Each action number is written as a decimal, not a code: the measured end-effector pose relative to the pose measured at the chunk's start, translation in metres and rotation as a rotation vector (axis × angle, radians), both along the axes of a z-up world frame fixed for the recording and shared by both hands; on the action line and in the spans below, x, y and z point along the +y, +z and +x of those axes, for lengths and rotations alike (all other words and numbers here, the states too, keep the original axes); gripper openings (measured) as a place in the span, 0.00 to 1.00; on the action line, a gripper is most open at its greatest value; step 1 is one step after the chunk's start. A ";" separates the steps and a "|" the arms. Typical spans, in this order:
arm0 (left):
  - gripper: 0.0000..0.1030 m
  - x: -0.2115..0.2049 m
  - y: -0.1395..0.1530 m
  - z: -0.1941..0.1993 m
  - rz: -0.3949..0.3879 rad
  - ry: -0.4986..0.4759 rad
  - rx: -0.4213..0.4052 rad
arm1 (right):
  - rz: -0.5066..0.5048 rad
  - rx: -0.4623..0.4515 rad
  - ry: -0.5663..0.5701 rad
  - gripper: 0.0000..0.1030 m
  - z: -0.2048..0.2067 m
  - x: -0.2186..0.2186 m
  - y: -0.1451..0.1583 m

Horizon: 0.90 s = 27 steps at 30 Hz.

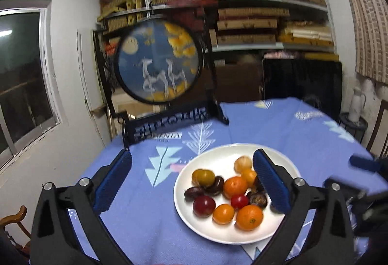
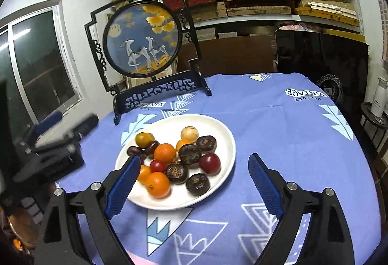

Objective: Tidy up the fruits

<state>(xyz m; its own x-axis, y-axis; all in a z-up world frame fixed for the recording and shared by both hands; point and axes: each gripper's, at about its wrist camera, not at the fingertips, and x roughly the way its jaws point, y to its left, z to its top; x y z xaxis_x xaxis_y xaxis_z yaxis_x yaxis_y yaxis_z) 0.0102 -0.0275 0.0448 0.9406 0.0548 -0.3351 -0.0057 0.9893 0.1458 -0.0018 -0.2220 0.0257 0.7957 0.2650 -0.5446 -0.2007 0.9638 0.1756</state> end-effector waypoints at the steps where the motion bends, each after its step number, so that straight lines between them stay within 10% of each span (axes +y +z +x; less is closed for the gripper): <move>1: 0.95 -0.001 0.003 -0.003 -0.005 -0.005 -0.003 | 0.002 0.004 0.006 0.89 -0.003 0.001 -0.002; 27: 0.95 -0.018 -0.012 0.008 -0.005 -0.074 0.110 | -0.024 0.047 0.012 0.90 -0.006 0.007 -0.022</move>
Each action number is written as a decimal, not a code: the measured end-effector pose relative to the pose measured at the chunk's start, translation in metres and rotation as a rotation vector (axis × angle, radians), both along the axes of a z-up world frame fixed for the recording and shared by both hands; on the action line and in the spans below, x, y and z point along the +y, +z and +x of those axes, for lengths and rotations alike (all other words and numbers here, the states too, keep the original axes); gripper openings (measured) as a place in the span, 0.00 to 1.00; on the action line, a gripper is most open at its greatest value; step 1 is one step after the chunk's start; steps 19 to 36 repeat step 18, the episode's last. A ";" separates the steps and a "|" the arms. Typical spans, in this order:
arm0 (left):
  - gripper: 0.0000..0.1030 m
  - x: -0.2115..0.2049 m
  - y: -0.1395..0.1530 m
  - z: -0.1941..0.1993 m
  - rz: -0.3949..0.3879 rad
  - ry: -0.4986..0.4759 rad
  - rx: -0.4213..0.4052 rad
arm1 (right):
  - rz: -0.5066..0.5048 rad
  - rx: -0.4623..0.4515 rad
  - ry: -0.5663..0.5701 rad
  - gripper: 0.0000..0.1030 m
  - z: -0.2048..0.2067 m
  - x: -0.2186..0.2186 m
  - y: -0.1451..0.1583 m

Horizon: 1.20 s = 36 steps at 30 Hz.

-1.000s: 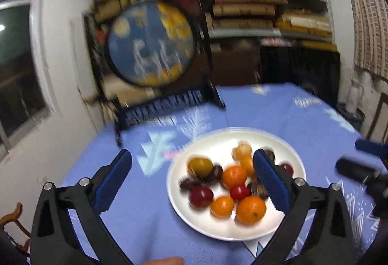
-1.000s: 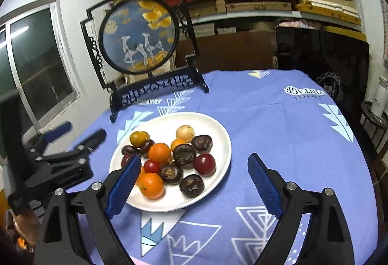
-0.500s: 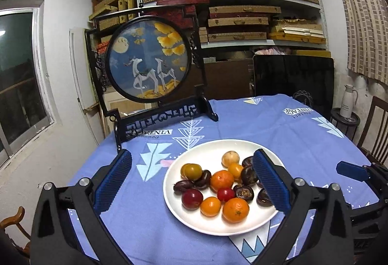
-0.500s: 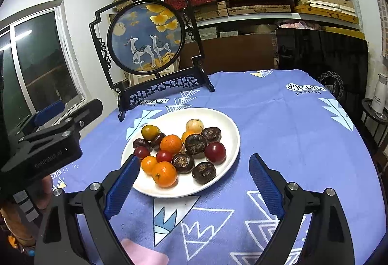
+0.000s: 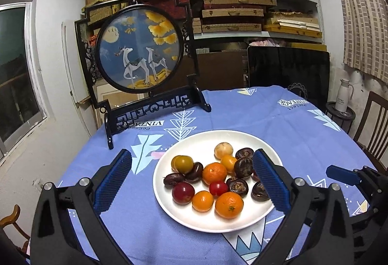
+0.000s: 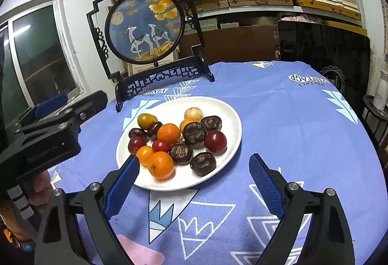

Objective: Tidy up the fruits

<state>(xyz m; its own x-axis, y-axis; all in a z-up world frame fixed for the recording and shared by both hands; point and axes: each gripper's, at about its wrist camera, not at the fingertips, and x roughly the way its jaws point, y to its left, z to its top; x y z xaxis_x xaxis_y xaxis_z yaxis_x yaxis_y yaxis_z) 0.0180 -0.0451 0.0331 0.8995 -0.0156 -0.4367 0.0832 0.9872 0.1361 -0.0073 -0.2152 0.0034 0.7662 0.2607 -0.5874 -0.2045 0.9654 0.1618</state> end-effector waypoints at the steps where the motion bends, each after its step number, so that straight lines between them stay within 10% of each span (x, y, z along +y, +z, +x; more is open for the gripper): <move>1: 0.95 0.000 0.000 0.000 0.001 0.002 0.002 | -0.010 0.000 0.001 0.90 0.000 0.001 -0.001; 36: 0.95 0.003 -0.004 0.008 -0.013 0.000 0.003 | -0.035 -0.005 0.010 0.91 -0.002 0.002 -0.001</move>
